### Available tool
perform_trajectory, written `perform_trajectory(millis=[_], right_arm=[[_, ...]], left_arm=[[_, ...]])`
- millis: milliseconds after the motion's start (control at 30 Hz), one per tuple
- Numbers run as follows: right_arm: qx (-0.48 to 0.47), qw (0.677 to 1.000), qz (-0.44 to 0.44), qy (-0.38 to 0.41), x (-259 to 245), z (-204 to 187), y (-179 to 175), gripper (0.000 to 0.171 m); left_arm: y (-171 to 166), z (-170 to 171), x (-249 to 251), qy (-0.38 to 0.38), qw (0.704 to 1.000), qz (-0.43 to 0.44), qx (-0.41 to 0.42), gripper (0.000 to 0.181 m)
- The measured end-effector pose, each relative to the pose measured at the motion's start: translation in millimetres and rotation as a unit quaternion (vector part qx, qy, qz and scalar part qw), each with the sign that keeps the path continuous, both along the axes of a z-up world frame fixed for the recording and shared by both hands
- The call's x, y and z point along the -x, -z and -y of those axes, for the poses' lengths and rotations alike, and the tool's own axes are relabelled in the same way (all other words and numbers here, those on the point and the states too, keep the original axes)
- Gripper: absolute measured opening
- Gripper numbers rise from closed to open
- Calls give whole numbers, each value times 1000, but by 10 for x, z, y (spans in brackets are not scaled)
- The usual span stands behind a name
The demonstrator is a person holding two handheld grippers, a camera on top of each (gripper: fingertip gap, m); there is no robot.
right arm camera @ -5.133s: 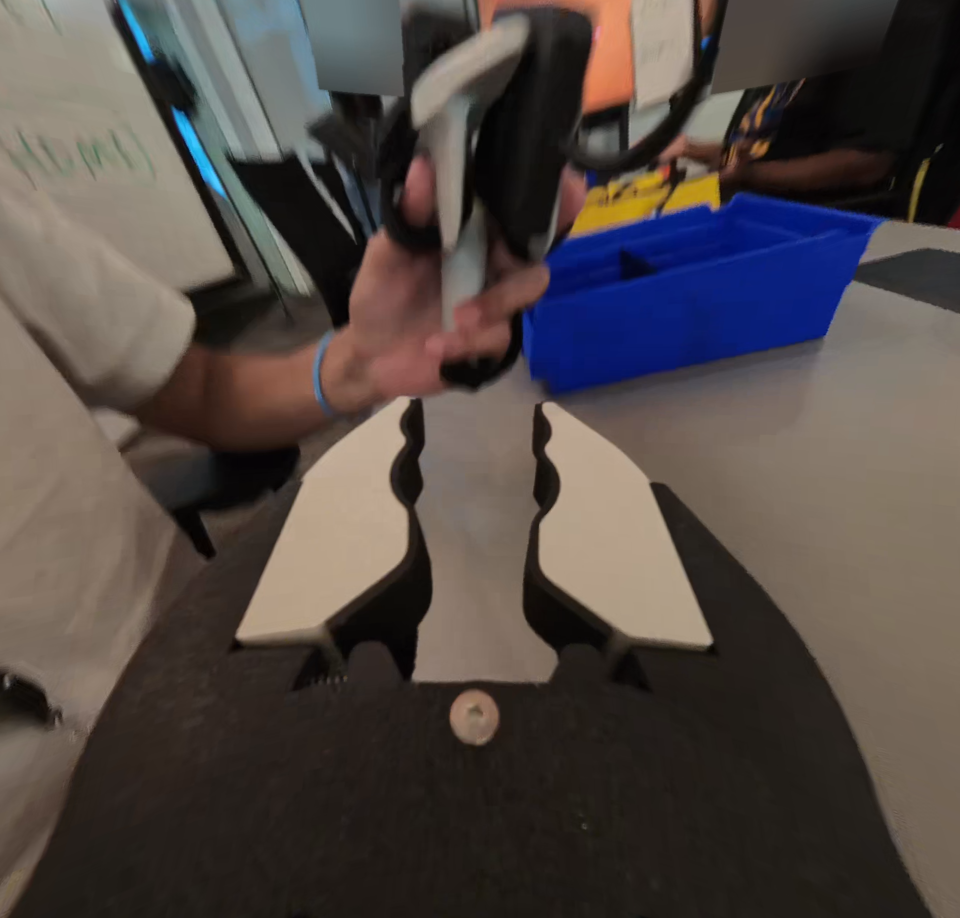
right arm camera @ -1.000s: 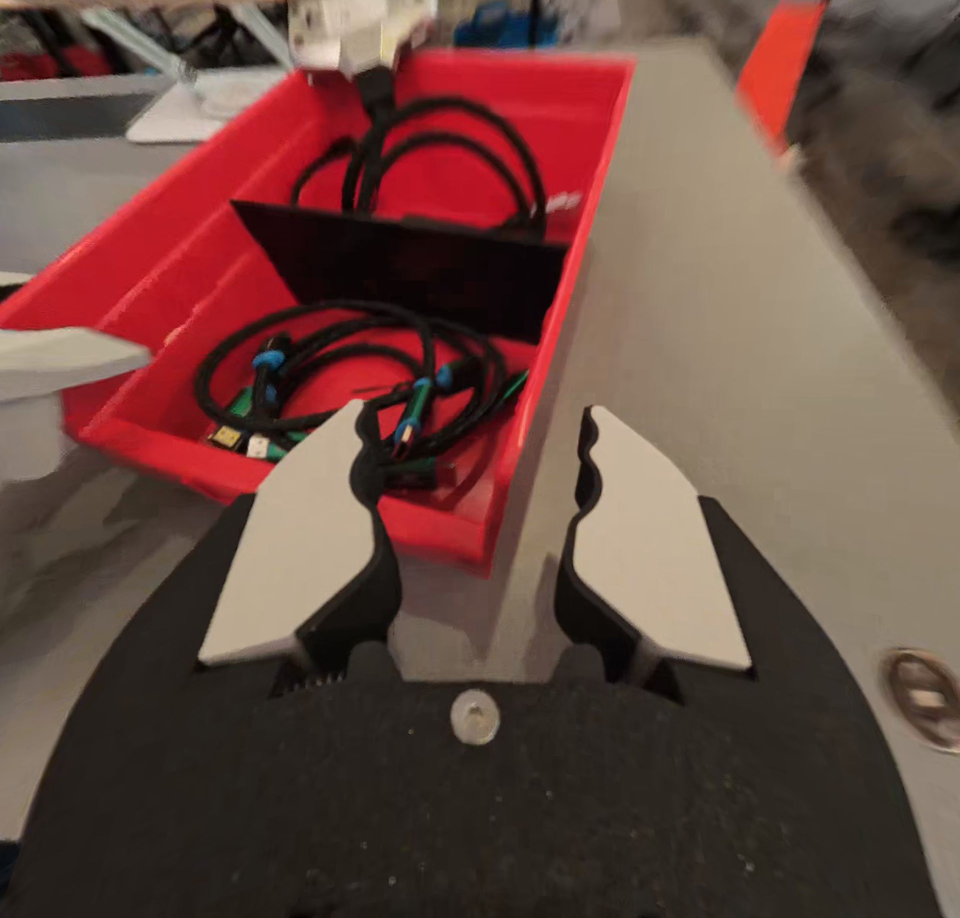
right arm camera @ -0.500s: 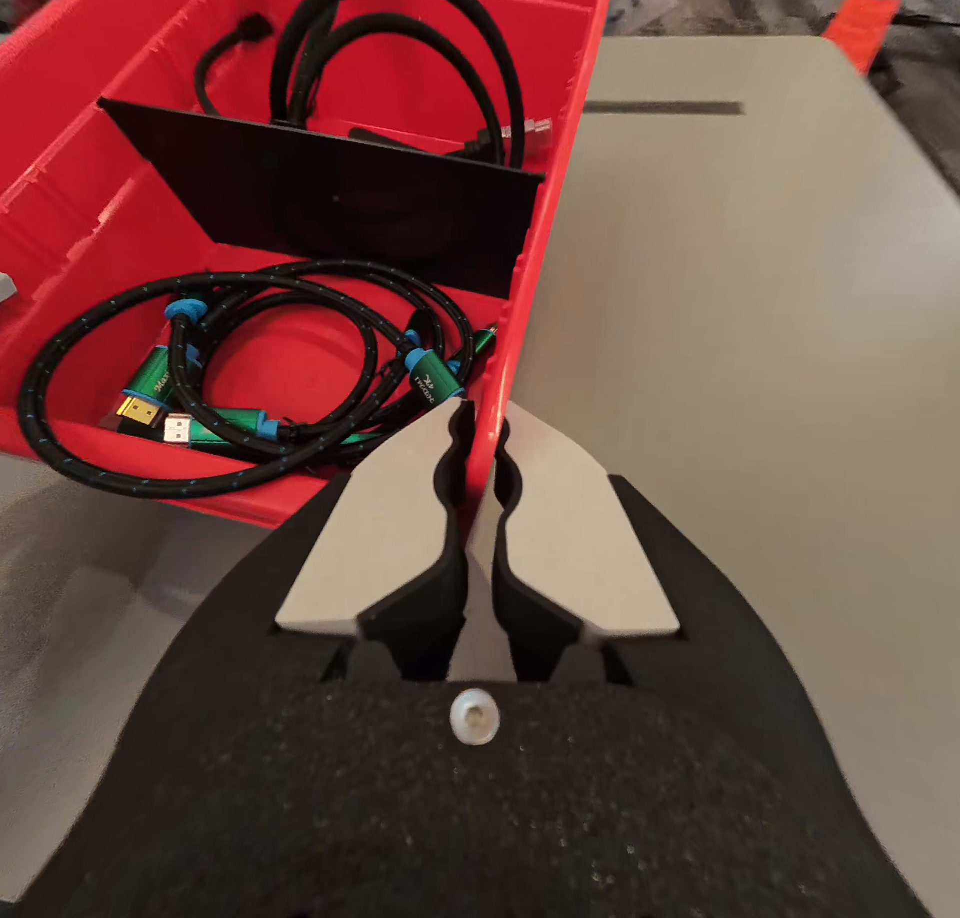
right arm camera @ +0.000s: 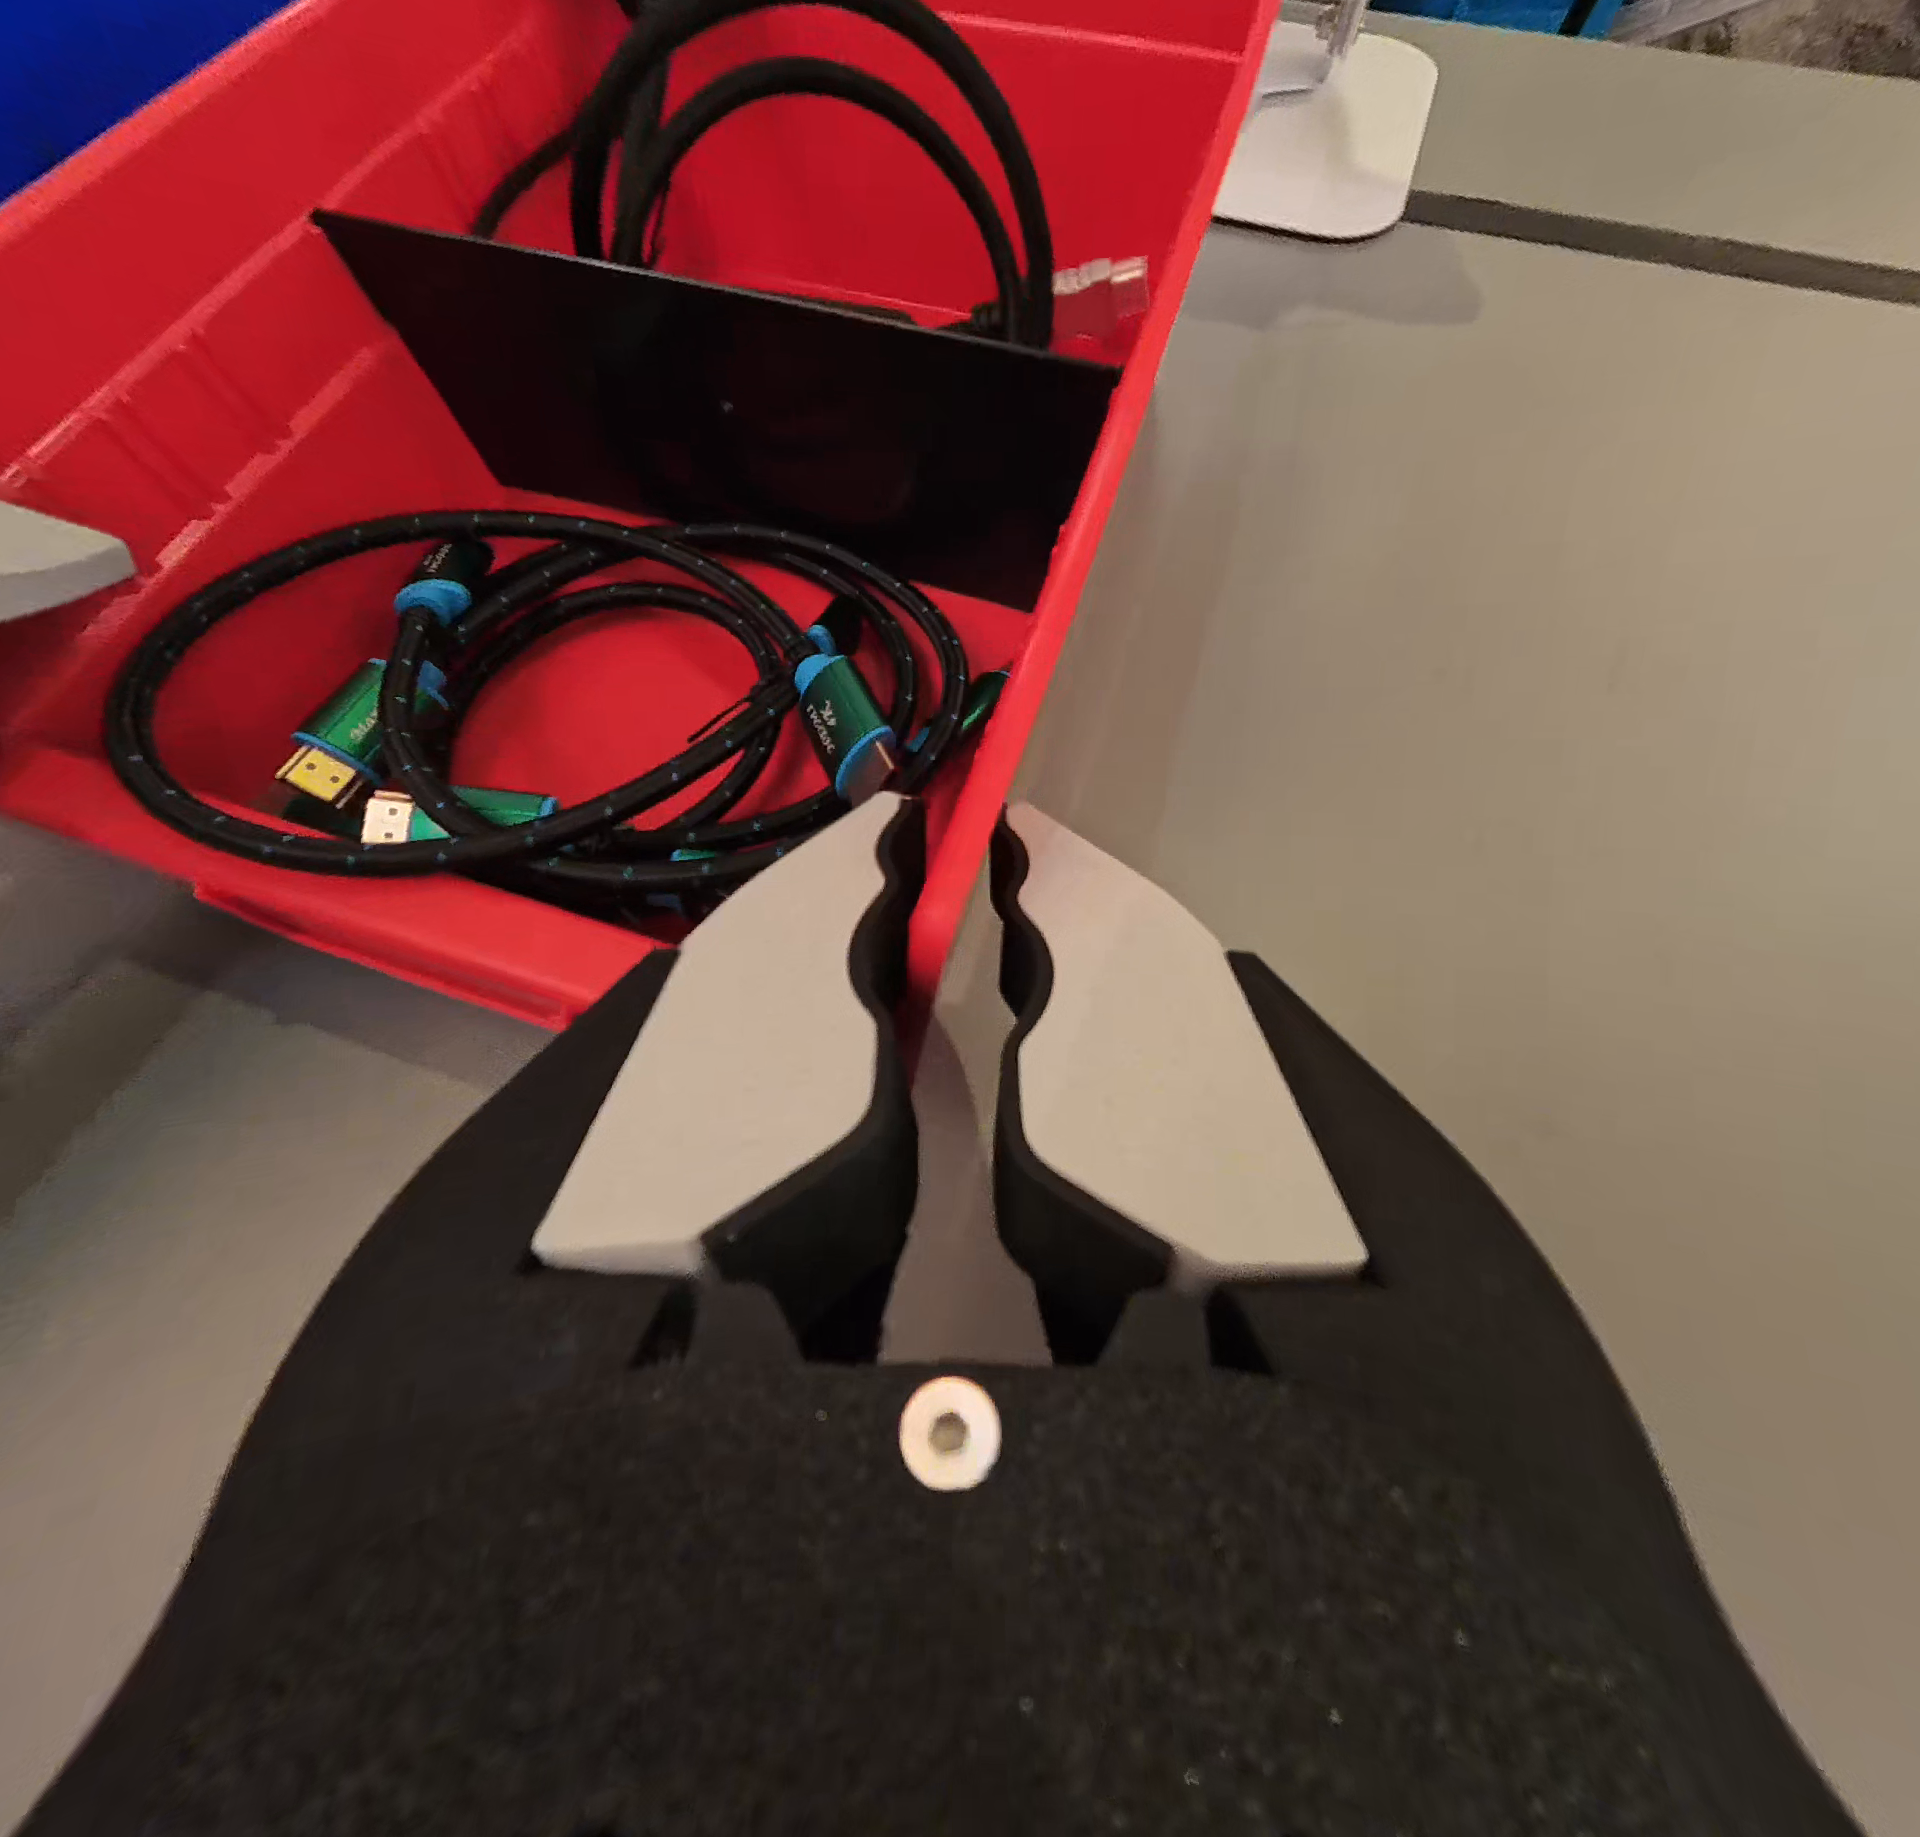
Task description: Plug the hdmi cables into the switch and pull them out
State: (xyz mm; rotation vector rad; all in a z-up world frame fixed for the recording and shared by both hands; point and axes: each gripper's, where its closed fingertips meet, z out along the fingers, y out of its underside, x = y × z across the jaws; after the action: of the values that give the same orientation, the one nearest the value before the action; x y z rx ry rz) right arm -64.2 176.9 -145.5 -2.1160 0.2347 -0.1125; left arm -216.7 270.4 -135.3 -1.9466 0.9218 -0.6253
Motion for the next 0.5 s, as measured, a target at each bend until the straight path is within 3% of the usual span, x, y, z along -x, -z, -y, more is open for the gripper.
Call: perform_trajectory(millis=[100,200,267,400,500], right_arm=[[-14,999,20,-34,19,139,-135,17],[-39,993,68,-90,120,366,-350,25],[-38,987,100,-120,207,493,-403,24],[-40,972,128,-194,581,533,-381,20],[-59,961,90,-256,1050,401,-334,20]], left_arm=[[-205,279,175,31,997,68,31,44],[-504,274,759,-11,991,133,22,43],[-476,-39,1381,-83,992,93,7,33],[-311,-906,2555,-230,972,-5,-41,41],[-165,-1337,2744,-234,972,5,-14,42]])
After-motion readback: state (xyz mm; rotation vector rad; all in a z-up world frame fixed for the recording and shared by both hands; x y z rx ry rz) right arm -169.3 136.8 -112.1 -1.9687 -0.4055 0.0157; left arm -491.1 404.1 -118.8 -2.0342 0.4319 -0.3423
